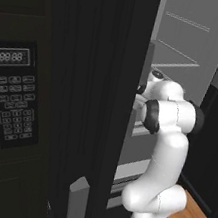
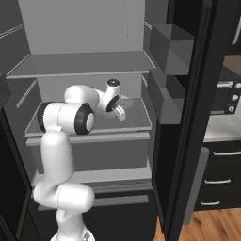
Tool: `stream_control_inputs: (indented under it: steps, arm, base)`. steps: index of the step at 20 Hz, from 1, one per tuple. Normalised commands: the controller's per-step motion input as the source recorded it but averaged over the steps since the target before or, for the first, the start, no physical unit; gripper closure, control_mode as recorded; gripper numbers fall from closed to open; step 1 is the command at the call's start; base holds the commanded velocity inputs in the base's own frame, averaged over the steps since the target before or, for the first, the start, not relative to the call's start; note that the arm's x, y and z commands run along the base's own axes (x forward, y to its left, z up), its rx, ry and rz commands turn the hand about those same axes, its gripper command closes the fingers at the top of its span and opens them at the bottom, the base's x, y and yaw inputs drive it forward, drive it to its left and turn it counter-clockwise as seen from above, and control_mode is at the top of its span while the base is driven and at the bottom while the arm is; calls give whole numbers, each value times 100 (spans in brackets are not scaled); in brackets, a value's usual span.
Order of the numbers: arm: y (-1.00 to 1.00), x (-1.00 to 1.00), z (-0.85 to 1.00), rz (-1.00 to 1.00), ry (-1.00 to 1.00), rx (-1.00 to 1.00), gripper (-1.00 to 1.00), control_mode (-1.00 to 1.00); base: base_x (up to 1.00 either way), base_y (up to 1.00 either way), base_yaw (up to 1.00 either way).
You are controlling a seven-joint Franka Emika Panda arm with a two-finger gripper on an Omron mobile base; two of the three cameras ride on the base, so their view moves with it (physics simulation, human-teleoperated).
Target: Place two dumplings into each of the tupperware containers and then place the containers in the fridge.
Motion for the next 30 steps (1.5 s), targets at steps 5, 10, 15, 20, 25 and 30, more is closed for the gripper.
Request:
stream_control_inputs:
  steps: [5, 10, 15, 20, 25, 30]
  arm:
    - [0, 0, 0, 3, -40, 0, -100, -100]
    - [0, -46, 0, 5, -50, 0, -100, -100]
    - [-16, -86, 38, 7, -18, 1, -100, -100]
    - [-64, -100, 64, 1, 4, 11, -100, -100]
    - [-53, -100, 79, 3, 9, 13, -100, -100]
    - [-1, -97, 84, 15, 16, 6, -100, -100]
  base:
    - [0, 0, 0]
    - [0, 0, 0]
    - [0, 0, 0]
    - [0, 0, 0]
    - [0, 0, 0]
    - [0, 0, 0]
